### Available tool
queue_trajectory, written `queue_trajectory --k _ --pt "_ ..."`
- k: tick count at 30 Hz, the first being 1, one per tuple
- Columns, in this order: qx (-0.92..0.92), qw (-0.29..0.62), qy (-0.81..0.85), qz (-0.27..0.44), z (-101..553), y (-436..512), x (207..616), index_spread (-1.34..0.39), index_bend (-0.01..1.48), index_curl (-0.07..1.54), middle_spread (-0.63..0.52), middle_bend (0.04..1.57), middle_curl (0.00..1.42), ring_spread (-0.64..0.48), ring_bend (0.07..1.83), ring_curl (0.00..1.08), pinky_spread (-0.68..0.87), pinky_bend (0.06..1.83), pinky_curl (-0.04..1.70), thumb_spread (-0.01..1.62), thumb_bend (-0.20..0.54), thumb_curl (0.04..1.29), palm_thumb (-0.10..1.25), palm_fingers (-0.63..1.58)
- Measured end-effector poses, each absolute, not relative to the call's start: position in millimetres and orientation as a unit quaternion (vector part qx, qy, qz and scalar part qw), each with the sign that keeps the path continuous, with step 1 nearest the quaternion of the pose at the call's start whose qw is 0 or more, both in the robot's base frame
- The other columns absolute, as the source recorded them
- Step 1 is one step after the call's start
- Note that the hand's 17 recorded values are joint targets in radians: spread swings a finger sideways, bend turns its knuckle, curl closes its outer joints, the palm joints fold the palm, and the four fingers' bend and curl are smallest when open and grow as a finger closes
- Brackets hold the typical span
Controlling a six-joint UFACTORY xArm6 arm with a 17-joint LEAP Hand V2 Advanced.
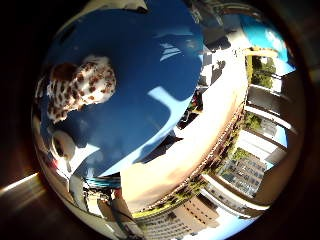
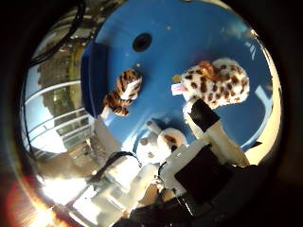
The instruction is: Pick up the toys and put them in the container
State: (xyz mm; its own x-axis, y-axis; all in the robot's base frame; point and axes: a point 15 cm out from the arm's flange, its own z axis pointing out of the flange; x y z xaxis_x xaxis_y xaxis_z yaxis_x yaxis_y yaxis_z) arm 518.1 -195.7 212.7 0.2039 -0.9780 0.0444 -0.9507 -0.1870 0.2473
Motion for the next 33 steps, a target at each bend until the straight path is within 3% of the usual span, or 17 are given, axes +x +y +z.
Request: queue_trajectory --k 12,19,22,24,25,27,28,33 --pt "0.763 0.182 -0.614 -0.081 145 -214 511 -0.13 0.16 0.27 0.0 0.17 0.31 0.25 0.35 0.34 0.43 0.56 0.28 1.07 -0.036 0.38 0.64 0.25" --pt "0.762 0.25 -0.581 -0.14 137 -200 478 -0.13 0.16 0.26 -0.06 0.21 0.32 0.24 0.49 0.36 0.44 0.61 0.26 1.06 -0.031 0.37 0.65 0.47" --pt "0.763 0.256 -0.575 -0.146 134 -197 476 -0.22 0.19 0.27 -0.14 0.39 0.38 0.19 0.66 0.4 0.43 0.7 0.26 1.06 -0.018 0.38 0.69 0.97" --pt "0.764 0.255 -0.575 -0.147 134 -197 476 -0.27 0.14 0.25 -0.15 0.51 0.44 0.17 0.77 0.44 0.42 0.76 0.29 1.05 -0.018 0.39 0.71 1.13" --pt "0.764 0.255 -0.574 -0.147 134 -197 476 -0.3 0.12 0.25 -0.16 0.59 0.49 0.15 0.9 0.5 0.42 0.8 0.32 1.05 -0.013 0.4 0.74 1.16" --pt "0.764 0.253 -0.575 -0.146 136 -198 476 -0.33 0.13 0.24 -0.17 0.66 0.52 0.13 0.98 0.54 0.41 0.84 0.35 1.05 -0.012 0.41 0.76 1.13" --pt "0.766 0.251 -0.574 -0.144 139 -198 476 -0.38 0.14 0.22 -0.2 0.77 0.59 0.09 1.1 0.6 0.4 0.9 0.39 1.04 -0.004 0.43 0.8 1.1" --pt "0.769 0.206 -0.59 -0.134 168 -193 482 -0.53 0.24 0.21 -0.24 0.96 0.73 0.01 1.22 0.7 0.35 1.17 0.52 1.04 0.035 0.51 0.95 1.11"
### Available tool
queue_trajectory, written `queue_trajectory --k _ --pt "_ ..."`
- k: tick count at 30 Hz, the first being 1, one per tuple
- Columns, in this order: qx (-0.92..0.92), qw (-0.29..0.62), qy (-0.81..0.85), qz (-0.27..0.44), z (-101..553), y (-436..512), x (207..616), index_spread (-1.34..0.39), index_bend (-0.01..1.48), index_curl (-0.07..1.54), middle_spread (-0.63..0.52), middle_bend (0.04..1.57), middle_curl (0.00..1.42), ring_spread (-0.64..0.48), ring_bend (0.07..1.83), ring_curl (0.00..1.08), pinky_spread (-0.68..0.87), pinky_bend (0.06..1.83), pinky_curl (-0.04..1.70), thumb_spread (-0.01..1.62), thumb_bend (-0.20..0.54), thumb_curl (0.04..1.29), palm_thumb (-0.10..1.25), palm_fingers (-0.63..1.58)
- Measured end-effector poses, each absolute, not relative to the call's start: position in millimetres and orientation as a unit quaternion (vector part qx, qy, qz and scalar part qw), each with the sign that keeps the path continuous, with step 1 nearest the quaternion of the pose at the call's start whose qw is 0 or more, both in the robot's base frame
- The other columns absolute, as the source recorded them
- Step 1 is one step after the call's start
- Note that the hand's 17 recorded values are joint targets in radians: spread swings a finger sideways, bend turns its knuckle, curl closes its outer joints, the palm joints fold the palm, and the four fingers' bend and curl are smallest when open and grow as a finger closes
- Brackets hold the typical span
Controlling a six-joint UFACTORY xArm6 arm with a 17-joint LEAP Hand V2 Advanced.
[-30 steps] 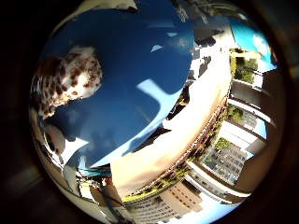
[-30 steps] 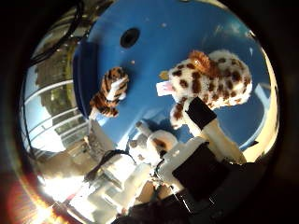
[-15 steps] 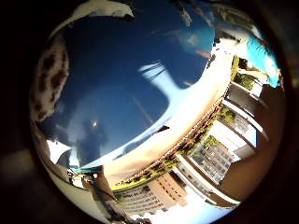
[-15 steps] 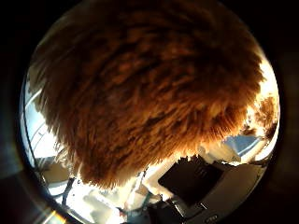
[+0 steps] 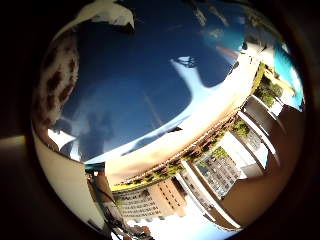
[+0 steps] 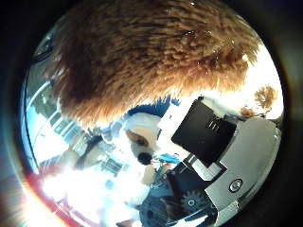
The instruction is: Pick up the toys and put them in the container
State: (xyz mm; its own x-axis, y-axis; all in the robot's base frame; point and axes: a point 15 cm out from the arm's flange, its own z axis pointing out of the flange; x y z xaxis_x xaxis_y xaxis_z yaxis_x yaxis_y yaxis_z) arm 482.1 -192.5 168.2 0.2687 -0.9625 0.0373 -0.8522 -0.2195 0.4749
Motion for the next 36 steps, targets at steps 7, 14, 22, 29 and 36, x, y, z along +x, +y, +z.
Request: queue_trajectory --k 7,14,22,29,36 --pt "0.774 0.15 -0.6 -0.136 244 -169 468 -0.74 0.42 0.23 -0.25 1.1 0.88 -0.07 1.31 0.78 0.26 1.39 0.68 1.06 0.035 0.62 1.03 1.03" --pt "0.794 0.084 -0.593 -0.103 347 -119 446 -0.91 0.57 0.29 -0.25 1.16 0.98 -0.11 1.37 0.83 0.2 1.49 0.77 1.06 -0.006 0.7 1.03 0.95" --pt "0.841 0.015 -0.539 -0.042 430 -26 433 -1.03 0.64 0.38 -0.24 1.22 1.04 -0.13 1.42 0.86 0.16 1.55 0.83 1.06 -0.013 0.77 1.01 0.89" --pt "0.869 -0.002 -0.494 -0.024 457 70 415 -1.1 0.68 0.49 -0.23 1.25 1.07 -0.13 1.45 0.87 0.15 1.57 0.85 1.06 -0.013 0.82 1.0 0.85" --pt "0.882 -0.03 -0.469 -0.019 451 174 412 -1.14 0.68 0.64 -0.22 1.27 1.08 -0.13 1.49 0.88 0.14 1.59 0.87 1.05 -0.014 0.85 0.98 0.82"
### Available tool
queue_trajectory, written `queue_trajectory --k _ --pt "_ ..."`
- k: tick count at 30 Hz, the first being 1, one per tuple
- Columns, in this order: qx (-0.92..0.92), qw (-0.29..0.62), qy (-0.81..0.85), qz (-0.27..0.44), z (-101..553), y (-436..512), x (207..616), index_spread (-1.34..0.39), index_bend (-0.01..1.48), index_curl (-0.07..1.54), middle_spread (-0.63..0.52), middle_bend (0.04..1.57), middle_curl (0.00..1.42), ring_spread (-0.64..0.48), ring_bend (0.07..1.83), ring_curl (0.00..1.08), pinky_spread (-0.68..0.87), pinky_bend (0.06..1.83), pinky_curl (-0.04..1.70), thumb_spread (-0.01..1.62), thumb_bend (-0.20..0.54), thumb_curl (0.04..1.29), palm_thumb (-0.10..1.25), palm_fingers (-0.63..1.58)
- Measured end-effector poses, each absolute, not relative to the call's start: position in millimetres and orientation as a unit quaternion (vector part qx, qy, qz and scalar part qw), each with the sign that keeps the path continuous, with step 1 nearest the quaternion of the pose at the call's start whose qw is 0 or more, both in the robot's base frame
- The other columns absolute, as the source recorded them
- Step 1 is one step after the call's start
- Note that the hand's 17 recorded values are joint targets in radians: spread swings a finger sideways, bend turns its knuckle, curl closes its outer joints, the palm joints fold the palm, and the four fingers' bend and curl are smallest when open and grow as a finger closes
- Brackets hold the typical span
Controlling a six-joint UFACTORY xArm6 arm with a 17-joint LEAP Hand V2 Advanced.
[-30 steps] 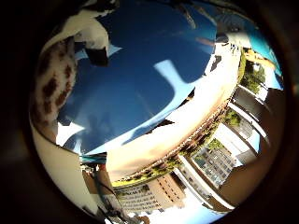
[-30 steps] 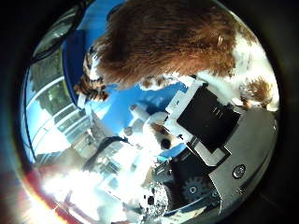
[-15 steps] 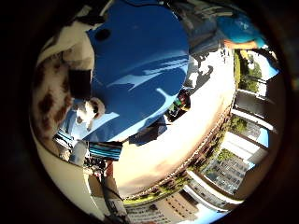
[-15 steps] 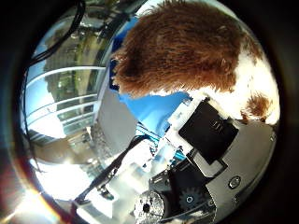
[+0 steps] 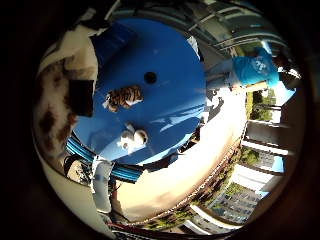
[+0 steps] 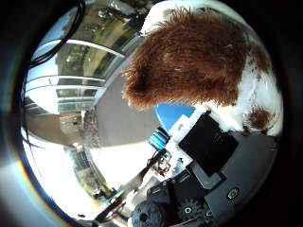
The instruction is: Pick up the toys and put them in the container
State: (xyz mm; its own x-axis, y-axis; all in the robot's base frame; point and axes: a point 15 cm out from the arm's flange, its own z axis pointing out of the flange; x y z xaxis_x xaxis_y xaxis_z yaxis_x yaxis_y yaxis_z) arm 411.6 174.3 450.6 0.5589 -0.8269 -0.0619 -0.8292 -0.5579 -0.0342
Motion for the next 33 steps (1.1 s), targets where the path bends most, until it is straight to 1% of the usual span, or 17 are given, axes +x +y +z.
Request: queue_trajectory --k 5,8,15,21,26,27,30,32,33 --pt "-0.88 0.043 0.473 0.017 429 237 420 -1.16 0.65 0.78 -0.21 1.3 1.08 -0.13 1.51 0.88 0.14 1.6 0.88 1.04 -0.015 0.87 0.97 0.8" --pt "-0.867 0.044 0.496 0.021 415 260 423 -1.18 0.64 0.86 -0.21 1.31 1.08 -0.13 1.52 0.87 0.13 1.6 0.88 1.04 -0.015 0.89 0.97 0.8" --pt "-0.849 0.082 0.522 0.021 378 326 448 -1.19 0.6 1.02 -0.2 1.33 1.07 -0.13 1.54 0.86 0.13 1.62 0.88 1.02 -0.015 0.91 0.96 0.79" --pt "-0.845 0.069 0.529 0.029 330 348 463 -1.2 0.57 1.15 -0.19 1.34 1.06 -0.13 1.54 0.85 0.13 1.62 0.88 1.01 -0.015 0.93 0.95 0.79" --pt "-0.839 0.06 0.54 0.032 305 352 471 -1.2 0.55 1.24 -0.19 1.34 1.06 -0.12 1.55 0.85 0.13 1.62 0.88 1.0 -0.014 0.94 0.95 0.8" --pt "-0.838 0.056 0.541 0.034 300 352 472 -1.2 0.55 1.25 -0.19 1.34 1.05 -0.12 1.55 0.85 0.13 1.62 0.88 1.0 -0.02 0.94 0.94 0.8" --pt "-0.836 0.051 0.545 0.036 291 349 476 -1.19 0.53 1.3 -0.19 1.34 1.05 -0.12 1.55 0.84 0.12 1.61 0.89 1.01 -0.044 0.92 0.85 0.77" --pt "-0.834 0.049 0.548 0.037 288 346 478 -1.18 0.56 1.31 -0.19 1.32 1.04 -0.11 1.52 0.83 0.13 1.57 0.88 1.02 -0.044 0.9 0.82 0.78" --pt "-0.834 0.048 0.549 0.038 285 345 480 -1.17 0.57 1.3 -0.18 1.28 1.01 -0.08 1.48 0.8 0.15 1.52 0.86 1.03 -0.048 0.87 0.79 0.79"
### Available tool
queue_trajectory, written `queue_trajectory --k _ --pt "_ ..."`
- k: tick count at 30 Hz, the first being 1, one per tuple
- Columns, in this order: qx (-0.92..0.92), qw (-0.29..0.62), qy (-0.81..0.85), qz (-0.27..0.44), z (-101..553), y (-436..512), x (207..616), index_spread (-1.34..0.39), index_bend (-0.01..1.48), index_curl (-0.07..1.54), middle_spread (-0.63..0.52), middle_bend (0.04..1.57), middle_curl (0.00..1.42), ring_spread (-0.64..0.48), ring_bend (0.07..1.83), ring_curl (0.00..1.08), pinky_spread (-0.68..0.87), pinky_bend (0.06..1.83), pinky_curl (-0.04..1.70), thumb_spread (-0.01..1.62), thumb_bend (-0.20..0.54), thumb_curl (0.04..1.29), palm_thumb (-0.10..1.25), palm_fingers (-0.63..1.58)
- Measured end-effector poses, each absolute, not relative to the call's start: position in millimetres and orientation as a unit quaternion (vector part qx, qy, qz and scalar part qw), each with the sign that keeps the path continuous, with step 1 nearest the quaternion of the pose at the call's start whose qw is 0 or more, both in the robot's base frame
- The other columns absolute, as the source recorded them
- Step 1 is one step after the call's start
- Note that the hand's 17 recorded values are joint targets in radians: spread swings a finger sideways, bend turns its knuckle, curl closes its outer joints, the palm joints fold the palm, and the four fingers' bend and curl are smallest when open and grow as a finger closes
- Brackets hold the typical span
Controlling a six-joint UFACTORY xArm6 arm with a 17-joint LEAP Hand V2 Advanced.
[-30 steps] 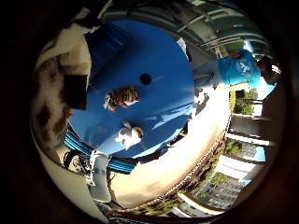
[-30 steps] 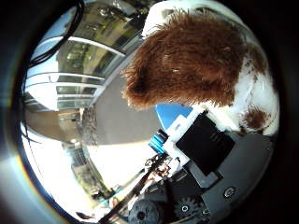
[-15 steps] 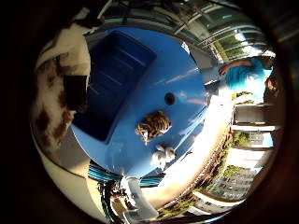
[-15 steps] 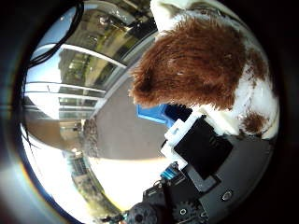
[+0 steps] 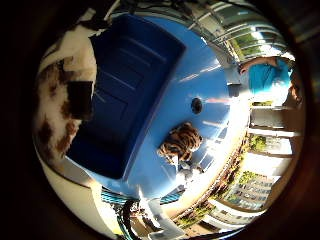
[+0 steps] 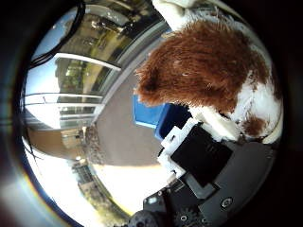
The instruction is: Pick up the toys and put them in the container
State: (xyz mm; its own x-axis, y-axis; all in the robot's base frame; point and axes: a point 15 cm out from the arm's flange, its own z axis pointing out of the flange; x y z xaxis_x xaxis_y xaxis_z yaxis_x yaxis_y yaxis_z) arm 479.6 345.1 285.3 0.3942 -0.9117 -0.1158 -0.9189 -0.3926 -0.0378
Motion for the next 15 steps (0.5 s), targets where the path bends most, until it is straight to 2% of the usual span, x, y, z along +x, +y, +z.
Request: queue_trajectory --k 2,3,4,6,7,10,15 --pt "-0.836 0.043 0.545 0.04 280 344 480 -1.13 0.52 1.27 -0.16 1.17 0.94 -0.01 1.38 0.74 0.19 1.45 0.82 1.04 -0.041 0.83 0.77 0.75" --pt "-0.836 0.042 0.545 0.041 278 344 480 -1.1 0.47 1.25 -0.15 1.09 0.9 0.01 1.32 0.72 0.21 1.43 0.82 1.04 -0.044 0.81 0.75 0.63" --pt "-0.838 0.04 0.543 0.041 277 344 480 -1.05 0.37 1.23 -0.15 0.94 0.85 0.05 1.26 0.7 0.23 1.43 0.82 1.05 -0.042 0.79 0.74 0.35" --pt "-0.845 0.035 0.532 0.044 269 344 479 -0.98 0.28 1.18 -0.12 0.76 0.77 0.1 1.19 0.68 0.27 1.37 0.8 1.06 -0.041 0.76 0.72 0.07" --pt "-0.85 0.033 0.523 0.044 266 345 479 -0.9 0.21 1.12 -0.08 0.63 0.69 0.14 1.05 0.6 0.31 1.27 0.75 1.06 -0.041 0.72 0.71 -0.11" --pt "-0.865 0.029 0.498 0.046 258 346 478 -0.79 0.13 1.0 -0.03 0.45 0.57 0.2 0.82 0.46 0.36 1.12 0.65 1.07 -0.04 0.68 0.69 -0.2" --pt "-0.877 0.029 0.478 0.046 258 347 478 -0.61 0.08 0.77 0.02 0.28 0.47 0.25 0.64 0.36 0.42 0.98 0.54 1.08 -0.043 0.59 0.64 -0.16"
